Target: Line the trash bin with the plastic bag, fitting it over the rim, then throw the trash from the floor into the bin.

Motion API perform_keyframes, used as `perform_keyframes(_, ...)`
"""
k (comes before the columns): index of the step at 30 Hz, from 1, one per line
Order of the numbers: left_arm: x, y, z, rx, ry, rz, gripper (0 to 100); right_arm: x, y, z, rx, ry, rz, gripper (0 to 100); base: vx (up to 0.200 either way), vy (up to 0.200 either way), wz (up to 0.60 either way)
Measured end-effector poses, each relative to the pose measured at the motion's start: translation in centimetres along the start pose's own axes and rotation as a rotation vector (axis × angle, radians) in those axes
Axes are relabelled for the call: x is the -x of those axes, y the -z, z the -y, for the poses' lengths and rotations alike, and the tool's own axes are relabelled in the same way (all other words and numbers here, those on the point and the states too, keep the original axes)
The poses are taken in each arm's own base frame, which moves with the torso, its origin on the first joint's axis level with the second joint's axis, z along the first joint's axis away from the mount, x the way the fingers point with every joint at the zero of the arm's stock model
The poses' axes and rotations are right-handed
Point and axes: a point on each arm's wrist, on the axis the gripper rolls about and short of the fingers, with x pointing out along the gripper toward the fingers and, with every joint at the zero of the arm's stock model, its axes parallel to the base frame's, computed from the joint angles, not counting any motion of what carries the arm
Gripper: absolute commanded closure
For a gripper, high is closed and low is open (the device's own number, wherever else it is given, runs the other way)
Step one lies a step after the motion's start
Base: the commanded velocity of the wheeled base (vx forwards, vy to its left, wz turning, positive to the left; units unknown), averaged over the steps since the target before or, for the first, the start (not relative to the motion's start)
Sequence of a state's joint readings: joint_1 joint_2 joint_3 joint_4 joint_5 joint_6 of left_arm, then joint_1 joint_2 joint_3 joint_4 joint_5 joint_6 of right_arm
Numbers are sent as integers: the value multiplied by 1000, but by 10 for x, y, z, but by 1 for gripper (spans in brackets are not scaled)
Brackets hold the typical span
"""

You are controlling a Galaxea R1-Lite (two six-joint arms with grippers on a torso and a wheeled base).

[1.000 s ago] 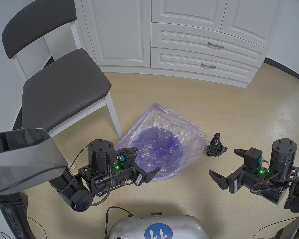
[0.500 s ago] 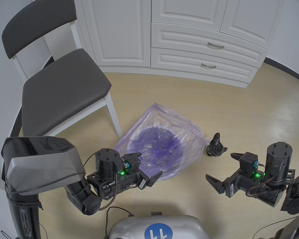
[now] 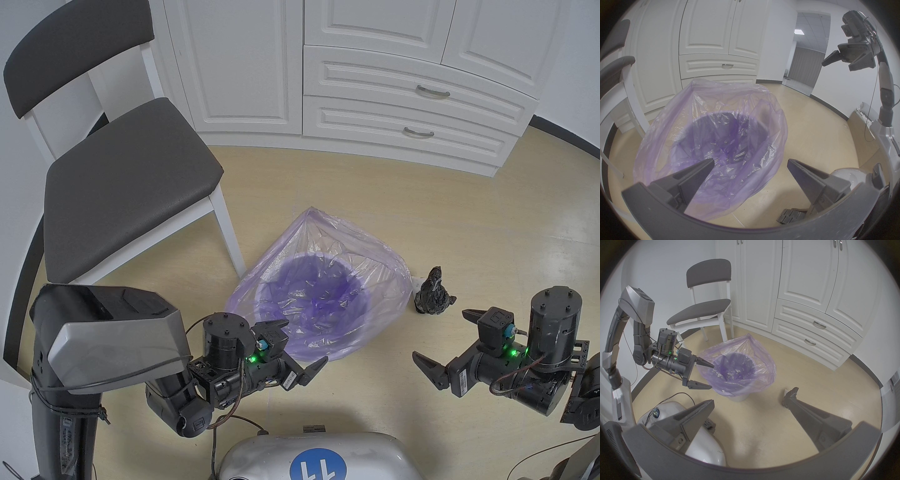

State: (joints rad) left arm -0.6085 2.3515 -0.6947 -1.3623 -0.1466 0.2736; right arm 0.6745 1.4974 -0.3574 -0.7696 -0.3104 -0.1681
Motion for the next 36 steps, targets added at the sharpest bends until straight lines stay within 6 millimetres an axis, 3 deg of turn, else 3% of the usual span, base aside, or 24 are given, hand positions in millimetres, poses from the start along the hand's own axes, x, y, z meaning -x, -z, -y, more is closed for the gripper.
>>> perform_keyframes(14,-15,13,-2,3,-6,-11,0,-3,0,1,-3,7,-6,0,0,0,0)
perform_keyframes(15,-15,13,-2,3,-6,-11,100,-3,0,1,-2,7,-7,0,0,0,0)
perform_keyframes(26,-9,10,1,-10,-8,16,100,-2,1,1,0,2,-9,0,0,0,0)
perform_keyframes(36,16,1,19,-59,36,-2,100,0,1,0,-1,-8,-1,0,0,0,0)
